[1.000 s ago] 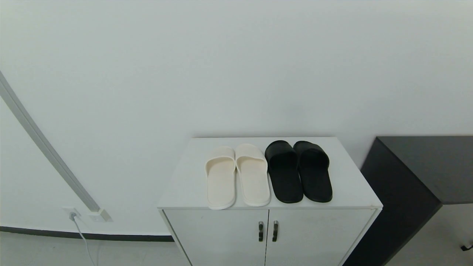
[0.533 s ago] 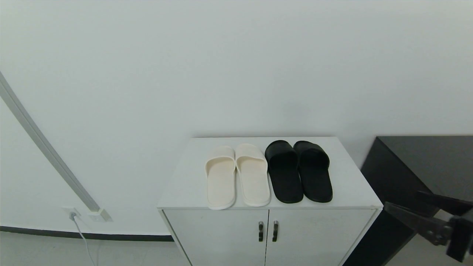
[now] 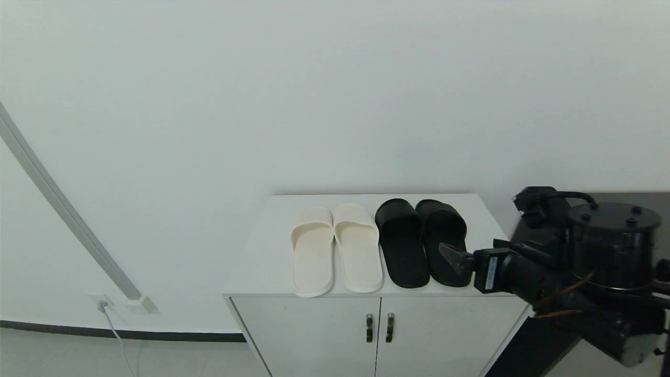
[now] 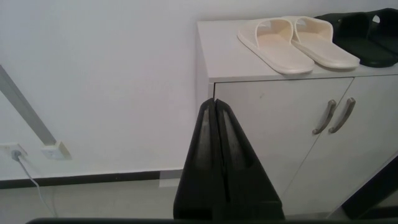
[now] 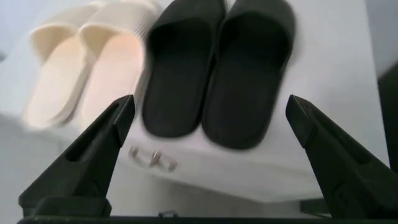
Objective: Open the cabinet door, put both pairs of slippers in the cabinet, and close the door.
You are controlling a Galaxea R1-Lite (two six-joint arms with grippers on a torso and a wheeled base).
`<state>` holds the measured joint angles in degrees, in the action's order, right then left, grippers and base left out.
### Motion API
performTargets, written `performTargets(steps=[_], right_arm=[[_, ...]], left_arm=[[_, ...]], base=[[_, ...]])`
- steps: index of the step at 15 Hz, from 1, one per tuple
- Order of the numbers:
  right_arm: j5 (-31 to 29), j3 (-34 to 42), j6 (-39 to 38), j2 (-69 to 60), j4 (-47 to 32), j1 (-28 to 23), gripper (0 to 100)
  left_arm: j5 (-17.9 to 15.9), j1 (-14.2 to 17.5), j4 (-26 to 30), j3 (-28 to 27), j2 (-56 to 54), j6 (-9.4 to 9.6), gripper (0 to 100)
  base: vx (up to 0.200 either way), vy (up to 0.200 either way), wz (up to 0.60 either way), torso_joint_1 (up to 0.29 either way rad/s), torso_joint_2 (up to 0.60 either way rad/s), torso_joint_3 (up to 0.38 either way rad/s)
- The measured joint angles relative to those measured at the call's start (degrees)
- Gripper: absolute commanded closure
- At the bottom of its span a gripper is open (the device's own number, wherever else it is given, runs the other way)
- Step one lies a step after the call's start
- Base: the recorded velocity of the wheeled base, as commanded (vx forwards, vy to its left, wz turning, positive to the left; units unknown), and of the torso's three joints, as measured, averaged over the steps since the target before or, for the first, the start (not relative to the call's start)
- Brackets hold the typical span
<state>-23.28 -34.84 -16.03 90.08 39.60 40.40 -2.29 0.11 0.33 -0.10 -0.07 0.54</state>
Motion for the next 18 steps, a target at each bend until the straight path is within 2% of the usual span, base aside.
performTargets(steps=[4, 8, 18], right_arm=[[-7.51, -7.33, 0.76, 12.51, 5.34, 0.34, 0], [-10.59, -12.90, 1.50, 21.64, 8.52, -0.74, 0], [-10.30, -30.54, 8.45, 37.11, 11.26, -5.53, 0]], left_arm=[[0.00, -0.01, 0.00, 0.00, 0.00, 0.00, 100], [0.00, 0.00, 0.00, 0.00, 0.00, 0.00, 100], [0.00, 0.00, 0.02, 0.00, 0.00, 0.00, 100]], base=[[0.000, 0.000, 0.00, 0.000, 0.00, 0.000], [0.000, 0.000, 0.00, 0.000, 0.00, 0.000], [0.000, 0.000, 0.00, 0.000, 0.00, 0.000]])
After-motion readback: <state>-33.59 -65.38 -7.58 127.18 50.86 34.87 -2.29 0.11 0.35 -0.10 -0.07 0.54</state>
